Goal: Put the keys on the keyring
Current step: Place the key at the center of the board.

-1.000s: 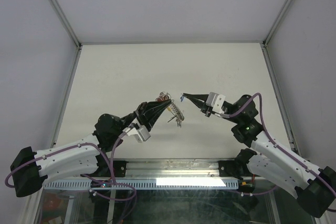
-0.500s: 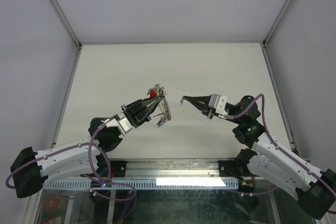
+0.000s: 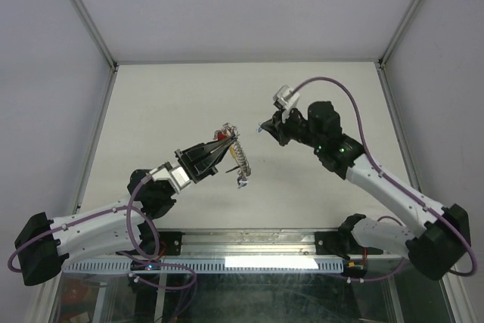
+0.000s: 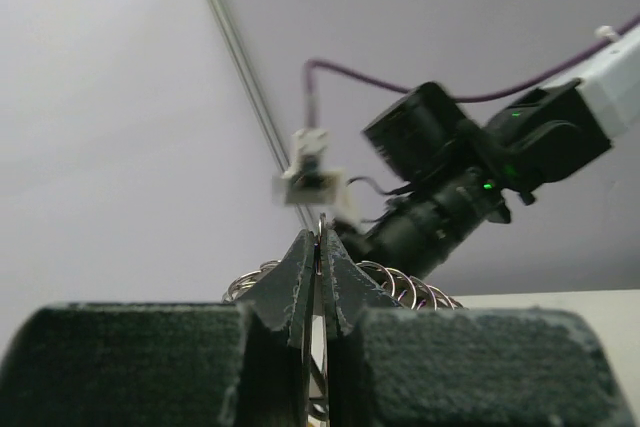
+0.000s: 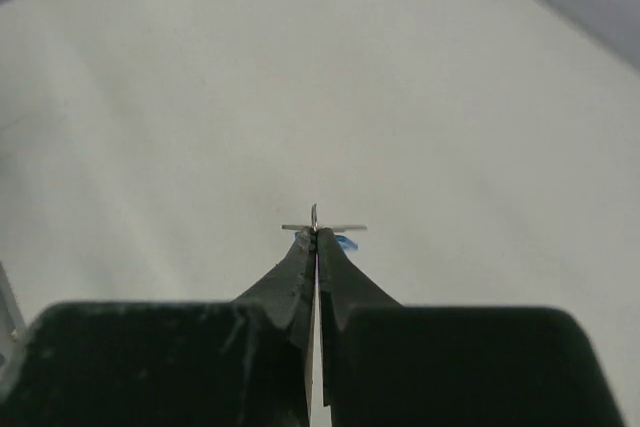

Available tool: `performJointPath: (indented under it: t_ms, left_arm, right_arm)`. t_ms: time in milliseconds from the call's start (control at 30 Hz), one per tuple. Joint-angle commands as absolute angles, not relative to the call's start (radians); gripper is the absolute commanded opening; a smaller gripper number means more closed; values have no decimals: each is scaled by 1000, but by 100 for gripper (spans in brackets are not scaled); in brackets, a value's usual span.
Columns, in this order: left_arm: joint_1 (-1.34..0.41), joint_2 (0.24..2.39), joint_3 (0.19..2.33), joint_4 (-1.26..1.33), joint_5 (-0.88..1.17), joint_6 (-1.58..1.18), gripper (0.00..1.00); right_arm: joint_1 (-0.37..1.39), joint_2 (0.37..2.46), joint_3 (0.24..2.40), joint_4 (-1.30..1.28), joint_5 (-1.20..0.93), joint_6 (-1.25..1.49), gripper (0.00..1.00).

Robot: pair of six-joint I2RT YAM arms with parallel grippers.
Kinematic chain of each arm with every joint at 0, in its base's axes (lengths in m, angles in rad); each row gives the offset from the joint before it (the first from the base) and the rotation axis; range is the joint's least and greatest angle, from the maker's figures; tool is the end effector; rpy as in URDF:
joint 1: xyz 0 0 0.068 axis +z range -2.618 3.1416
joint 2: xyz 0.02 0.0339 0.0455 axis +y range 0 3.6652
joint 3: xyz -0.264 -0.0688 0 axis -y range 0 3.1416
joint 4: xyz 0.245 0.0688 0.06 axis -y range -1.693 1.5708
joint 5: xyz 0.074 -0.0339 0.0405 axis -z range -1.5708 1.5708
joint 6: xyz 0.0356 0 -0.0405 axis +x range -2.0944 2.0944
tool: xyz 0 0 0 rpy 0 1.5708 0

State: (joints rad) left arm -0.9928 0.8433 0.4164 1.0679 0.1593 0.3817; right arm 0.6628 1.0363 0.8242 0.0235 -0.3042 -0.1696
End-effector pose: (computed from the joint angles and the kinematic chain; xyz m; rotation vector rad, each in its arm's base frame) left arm 0.0935 -0.1537 0.3291 0.7158 0.6351 -0.6388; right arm 0.1855 0.1584 0.3275 -0.9253 1.5355 0.6235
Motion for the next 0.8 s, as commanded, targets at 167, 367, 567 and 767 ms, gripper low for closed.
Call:
performJointPath:
  t_ms: [167, 367, 567, 767]
  left_arm:
    - [-983, 818, 499, 940, 129, 379, 0]
    - [-983, 825, 510, 895, 126, 394, 0]
    - [-983, 816, 520, 818, 121, 389, 0]
    - [-983, 812, 529, 748, 172, 369, 0]
  right_arm:
    - [449, 1355, 992, -521, -419, 132, 0]
    - [415, 1396, 997, -518, -442, 141, 27]
    - [414, 1214, 953, -329, -362, 65, 43]
    - [418, 893, 644, 227, -514, -8, 43]
